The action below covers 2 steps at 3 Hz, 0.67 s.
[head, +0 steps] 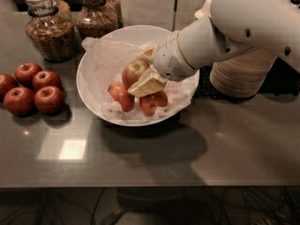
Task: Pick apple from white bowl
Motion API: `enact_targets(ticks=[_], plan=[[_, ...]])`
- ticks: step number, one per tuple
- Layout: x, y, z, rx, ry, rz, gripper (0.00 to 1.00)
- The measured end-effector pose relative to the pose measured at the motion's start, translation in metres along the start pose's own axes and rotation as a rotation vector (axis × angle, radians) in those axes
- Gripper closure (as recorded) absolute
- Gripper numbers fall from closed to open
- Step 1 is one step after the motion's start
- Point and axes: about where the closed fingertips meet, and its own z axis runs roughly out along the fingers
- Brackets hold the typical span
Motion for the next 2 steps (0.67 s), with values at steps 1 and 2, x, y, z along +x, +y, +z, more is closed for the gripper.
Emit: enact_targets(ticks=[1,2], plan=[[0.0,0.0,0.0,0.0,0.0,0.0,0.89],[-0.0018,0.0007,0.0011,-0.007,-0.009,0.003,1.0]])
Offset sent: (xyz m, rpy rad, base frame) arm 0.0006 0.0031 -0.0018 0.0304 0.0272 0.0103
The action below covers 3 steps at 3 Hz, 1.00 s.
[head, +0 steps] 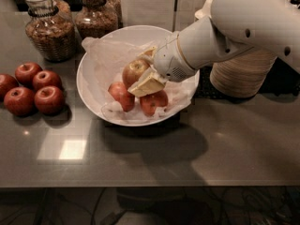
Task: Pick apple from white bowl
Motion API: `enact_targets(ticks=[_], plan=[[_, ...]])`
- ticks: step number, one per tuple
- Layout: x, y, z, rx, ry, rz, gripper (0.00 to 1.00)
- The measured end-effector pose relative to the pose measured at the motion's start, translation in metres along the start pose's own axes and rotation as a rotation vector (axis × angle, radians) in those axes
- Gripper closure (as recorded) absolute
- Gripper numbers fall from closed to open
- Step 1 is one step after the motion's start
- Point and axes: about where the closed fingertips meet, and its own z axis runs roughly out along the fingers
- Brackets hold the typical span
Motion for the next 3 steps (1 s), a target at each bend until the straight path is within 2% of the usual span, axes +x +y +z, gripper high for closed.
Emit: enact_targets(ticks=[1,2,3], plan=[[-0.016,-0.009,-0.021,0.016,-0.048,-0.019,1.0],[-0.045,-0.022,-0.068,0.071,-0.118,-0.08,1.0],[-0.045,-0.022,-0.068,0.071,-0.118,-0.08,1.0]])
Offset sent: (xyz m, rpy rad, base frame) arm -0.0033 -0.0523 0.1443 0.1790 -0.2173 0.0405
